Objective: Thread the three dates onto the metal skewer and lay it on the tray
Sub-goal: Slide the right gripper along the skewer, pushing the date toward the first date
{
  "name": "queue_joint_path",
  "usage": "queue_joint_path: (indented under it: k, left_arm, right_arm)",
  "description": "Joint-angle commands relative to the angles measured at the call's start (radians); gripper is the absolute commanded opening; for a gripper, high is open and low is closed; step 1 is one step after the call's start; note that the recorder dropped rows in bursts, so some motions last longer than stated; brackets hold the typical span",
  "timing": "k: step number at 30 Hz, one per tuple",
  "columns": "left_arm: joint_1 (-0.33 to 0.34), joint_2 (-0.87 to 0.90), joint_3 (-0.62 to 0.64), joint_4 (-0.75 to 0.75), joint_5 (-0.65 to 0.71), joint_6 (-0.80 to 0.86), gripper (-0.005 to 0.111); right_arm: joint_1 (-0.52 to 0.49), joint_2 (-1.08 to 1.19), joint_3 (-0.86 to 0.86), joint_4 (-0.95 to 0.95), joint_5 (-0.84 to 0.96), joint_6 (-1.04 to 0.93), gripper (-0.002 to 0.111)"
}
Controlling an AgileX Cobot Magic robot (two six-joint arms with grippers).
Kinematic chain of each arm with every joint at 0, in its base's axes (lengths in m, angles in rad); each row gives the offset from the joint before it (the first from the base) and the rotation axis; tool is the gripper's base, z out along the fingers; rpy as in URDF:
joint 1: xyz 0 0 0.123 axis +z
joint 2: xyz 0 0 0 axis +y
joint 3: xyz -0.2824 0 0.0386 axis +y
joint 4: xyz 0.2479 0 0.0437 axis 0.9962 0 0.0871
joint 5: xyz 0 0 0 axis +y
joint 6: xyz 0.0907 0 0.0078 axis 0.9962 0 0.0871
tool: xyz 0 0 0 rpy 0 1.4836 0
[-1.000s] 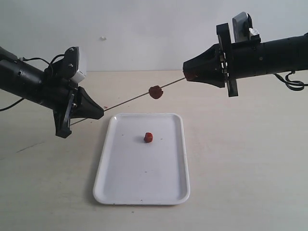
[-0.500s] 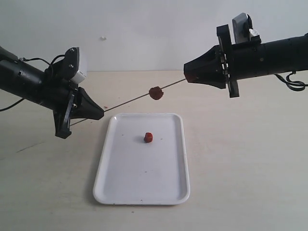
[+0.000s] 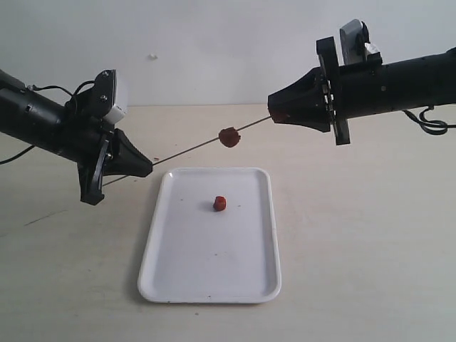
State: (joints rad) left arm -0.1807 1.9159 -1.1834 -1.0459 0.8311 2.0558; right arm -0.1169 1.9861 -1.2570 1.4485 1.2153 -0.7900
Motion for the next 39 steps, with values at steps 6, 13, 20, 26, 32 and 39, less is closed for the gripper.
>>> queue_joint_path:
  k: [6,13,20,26,32,39]
  left_arm:
    - [0.001,-0.001,0.001,-0.05,0.002,0.002,0.0]
    - [-0.001,-0.001,0.001,-0.064,0.002,0.002,0.0]
    - [-0.01,-0.001,0.001,-0.065,0.002,0.005,0.0]
    - [-0.016,-0.001,0.001,-0.063,0.009,0.005,0.0]
    - [-0.034,-0.001,0.001,-0.065,0.001,0.007,0.0]
    - [-0.041,-0.001,0.001,-0.067,-0.004,0.007,0.0]
  right_arm:
    - [0.006,-0.008,-0.007,-0.019,0.006,-0.012,0.029]
    - [0.024,-0.008,-0.007,-0.026,0.006,-0.012,0.029]
    - [0.041,-0.008,-0.007,-0.026,0.006,-0.012,0.029]
    - [0.051,-0.008,-0.007,-0.026,0.006,-0.012,0.029]
    - [0.053,-0.008,-0.007,-0.026,0.006,-0.012,0.029]
    - [0.053,-0.008,-0.007,-0.026,0.006,-0.01,0.029]
